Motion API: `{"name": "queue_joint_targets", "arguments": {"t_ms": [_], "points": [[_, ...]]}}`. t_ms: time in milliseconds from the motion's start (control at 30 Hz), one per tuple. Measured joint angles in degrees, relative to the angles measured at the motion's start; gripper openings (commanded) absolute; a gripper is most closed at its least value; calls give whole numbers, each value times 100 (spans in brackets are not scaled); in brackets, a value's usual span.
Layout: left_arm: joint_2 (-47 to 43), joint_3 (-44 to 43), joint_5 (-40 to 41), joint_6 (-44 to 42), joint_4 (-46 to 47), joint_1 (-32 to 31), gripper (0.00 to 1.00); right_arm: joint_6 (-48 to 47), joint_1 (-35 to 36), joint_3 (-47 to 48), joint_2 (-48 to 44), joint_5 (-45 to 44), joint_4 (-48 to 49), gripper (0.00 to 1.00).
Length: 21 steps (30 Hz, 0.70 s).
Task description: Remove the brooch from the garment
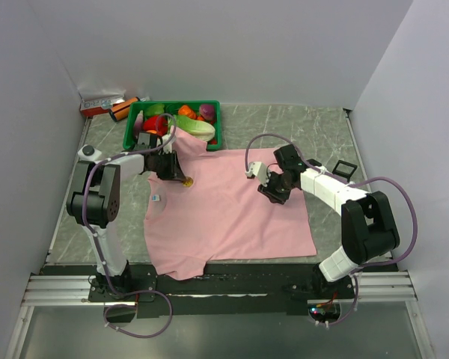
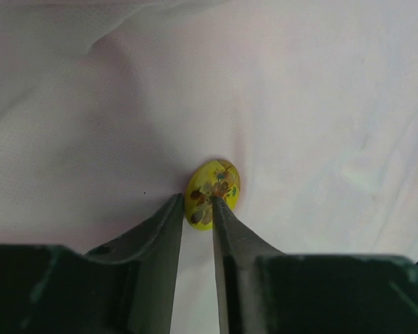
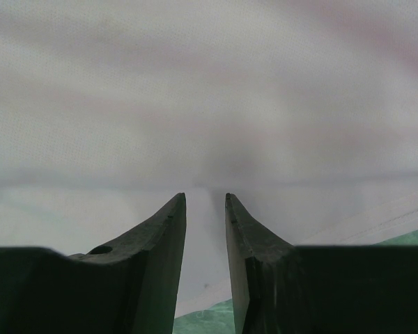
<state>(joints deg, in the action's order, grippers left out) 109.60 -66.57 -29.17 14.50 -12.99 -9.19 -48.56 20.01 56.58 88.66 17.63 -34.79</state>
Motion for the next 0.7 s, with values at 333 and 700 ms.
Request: {"name": "queue_joint_targets", "arguments": {"t_ms": [333, 700], "points": [[4, 0, -264, 17, 22, 0, 5, -15, 0, 0, 26, 0, 0, 36], [15, 0, -426, -28, 35, -2, 26, -15, 0, 24, 107, 0, -11, 36]]}}
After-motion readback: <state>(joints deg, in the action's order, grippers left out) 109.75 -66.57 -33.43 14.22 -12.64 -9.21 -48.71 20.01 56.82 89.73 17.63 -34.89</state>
